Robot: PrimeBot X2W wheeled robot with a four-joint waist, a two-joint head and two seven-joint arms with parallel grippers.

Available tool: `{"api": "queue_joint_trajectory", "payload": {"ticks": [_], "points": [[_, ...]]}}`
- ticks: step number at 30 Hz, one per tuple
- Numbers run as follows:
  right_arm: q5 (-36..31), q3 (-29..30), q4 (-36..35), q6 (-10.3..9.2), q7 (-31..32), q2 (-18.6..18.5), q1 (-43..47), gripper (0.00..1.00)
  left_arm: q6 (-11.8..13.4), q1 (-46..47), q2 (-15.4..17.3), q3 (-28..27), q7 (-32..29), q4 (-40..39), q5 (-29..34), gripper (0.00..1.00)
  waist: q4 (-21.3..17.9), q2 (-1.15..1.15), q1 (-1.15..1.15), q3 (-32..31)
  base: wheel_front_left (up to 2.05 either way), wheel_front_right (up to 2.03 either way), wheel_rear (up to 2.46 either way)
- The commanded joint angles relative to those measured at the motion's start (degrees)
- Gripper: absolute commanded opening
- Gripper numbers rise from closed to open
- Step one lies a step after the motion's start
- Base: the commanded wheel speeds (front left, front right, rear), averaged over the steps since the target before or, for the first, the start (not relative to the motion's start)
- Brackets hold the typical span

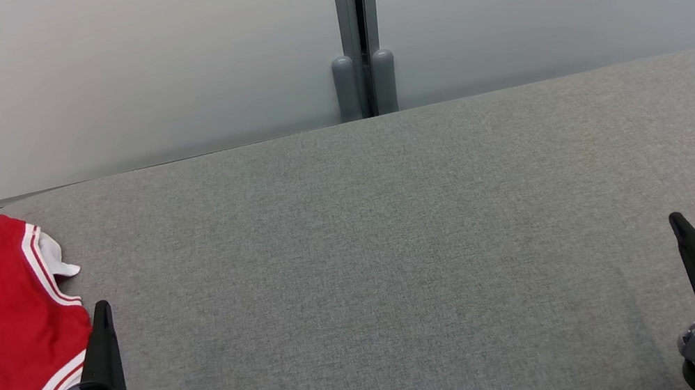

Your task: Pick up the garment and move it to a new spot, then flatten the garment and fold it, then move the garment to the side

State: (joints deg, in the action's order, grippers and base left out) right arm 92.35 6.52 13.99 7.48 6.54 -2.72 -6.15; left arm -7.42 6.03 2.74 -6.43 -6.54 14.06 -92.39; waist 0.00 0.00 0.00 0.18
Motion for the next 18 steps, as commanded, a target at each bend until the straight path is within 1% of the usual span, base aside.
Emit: {"api": "queue_joint_trajectory", "payload": {"ticks": [1,2,5,12,16,18], "points": [[0.1,0.0,0.1,0.03,0.1,-0.3,-0.3,0.0,-0.2,0.6,0.3,-0.2,-0.1,0.0,0.0,0.0,0.0,0.0,0.0,0.0,0.0,0.0,0.0],[0.1,0.0,0.1,0.03,0.1,-0.3,-0.3,1.0,-0.2,0.6,0.3,-0.2,-0.1,0.0,0.0,1.0,0.0,0.0,0.0,0.0,0.0,0.0,0.0],[0.0,-0.2,0.7,0.0,-0.2,0.4,0.7,1.0,0.0,-0.7,-0.3,0.2,0.2,0.8,0.1,1.0,0.0,0.0,0.0,0.0,0.0,0.0,0.0],[-1.5,-1.5,-0.4,0.0,-2.3,0.3,1.7,1.0,0.0,-1.2,-0.3,2.1,2.3,0.1,1.3,1.0,0.0,0.0,0.0,0.0,0.0,0.0,0.0],[-4.9,-2.1,-1.2,0.01,-3.4,0.3,2.1,1.0,0.0,-1.5,-0.2,2.8,3.4,-0.1,3.2,1.0,0.1,0.0,0.0,0.0,0.0,0.0,0.0],[-8.4,-2.5,-2.0,0.01,-4.2,0.2,2.4,1.0,0.0,-1.6,-0.2,3.2,4.2,-0.3,5.8,1.0,0.2,0.0,0.0,0.0,0.0,0.0,0.0]]}}
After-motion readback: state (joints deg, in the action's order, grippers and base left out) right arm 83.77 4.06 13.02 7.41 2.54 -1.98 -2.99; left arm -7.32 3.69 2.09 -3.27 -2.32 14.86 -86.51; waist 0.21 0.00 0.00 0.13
